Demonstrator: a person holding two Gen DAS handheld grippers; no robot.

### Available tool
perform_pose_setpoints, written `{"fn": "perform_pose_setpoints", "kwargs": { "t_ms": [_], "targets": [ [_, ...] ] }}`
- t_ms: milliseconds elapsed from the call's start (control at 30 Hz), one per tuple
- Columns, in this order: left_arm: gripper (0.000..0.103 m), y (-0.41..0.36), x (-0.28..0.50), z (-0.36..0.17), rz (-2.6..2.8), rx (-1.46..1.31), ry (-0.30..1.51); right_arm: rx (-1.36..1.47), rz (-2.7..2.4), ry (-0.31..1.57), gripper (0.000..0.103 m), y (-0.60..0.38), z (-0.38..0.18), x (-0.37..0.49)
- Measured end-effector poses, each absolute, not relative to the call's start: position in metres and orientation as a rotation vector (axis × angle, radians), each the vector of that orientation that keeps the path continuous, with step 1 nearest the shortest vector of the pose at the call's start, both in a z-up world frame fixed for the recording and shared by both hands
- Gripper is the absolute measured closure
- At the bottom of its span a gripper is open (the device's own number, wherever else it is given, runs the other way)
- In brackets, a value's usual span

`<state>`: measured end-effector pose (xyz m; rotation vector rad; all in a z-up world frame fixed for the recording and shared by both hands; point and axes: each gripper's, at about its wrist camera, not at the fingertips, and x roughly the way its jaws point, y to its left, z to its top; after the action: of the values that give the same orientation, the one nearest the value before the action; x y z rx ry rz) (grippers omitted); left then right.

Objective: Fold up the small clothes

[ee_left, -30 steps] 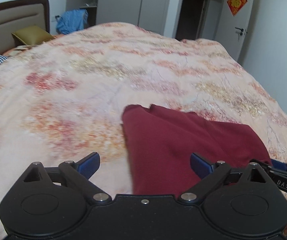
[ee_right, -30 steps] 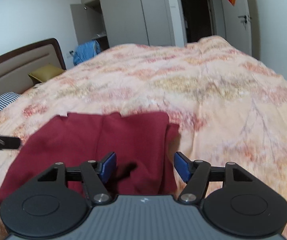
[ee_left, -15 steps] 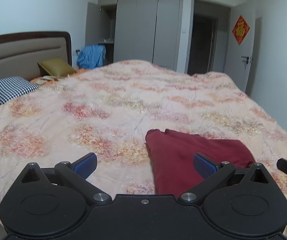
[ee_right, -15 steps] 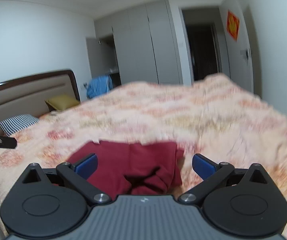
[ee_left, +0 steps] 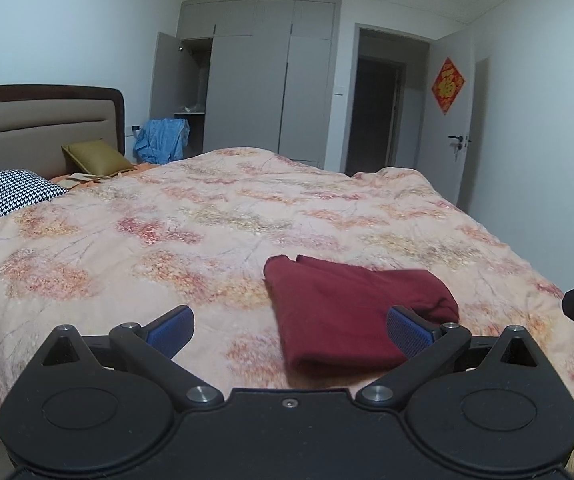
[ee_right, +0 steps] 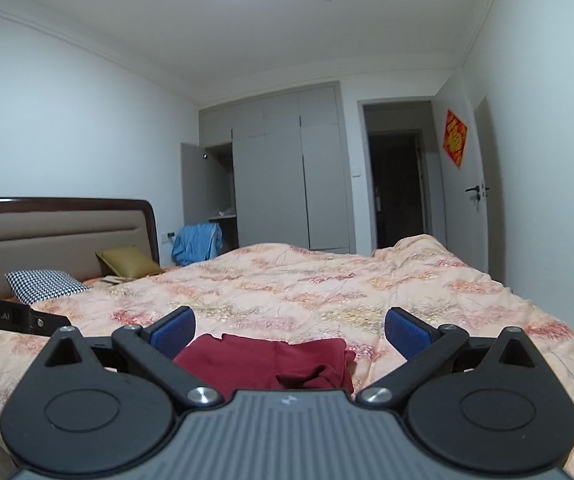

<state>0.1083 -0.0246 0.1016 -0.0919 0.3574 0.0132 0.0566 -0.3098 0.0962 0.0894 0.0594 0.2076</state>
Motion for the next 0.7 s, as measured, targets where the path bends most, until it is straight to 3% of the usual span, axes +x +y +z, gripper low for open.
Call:
{"fn": "perform_pose_setpoints", "kwargs": {
  "t_ms": [367, 700],
  "targets": [
    [0.001, -0.026, 0.042, 0.045, 0.012, -0.107, 0.321, 0.087, 0.158, 0.096, 0.0, -0.297, 0.049, -0.007],
    [0.001, -0.015, 0.022, 0.035, 0.011, -0.114, 0.323, 0.062, 0.121, 0.123, 0.0, -0.297, 0.031, -0.034]
  ]
}}
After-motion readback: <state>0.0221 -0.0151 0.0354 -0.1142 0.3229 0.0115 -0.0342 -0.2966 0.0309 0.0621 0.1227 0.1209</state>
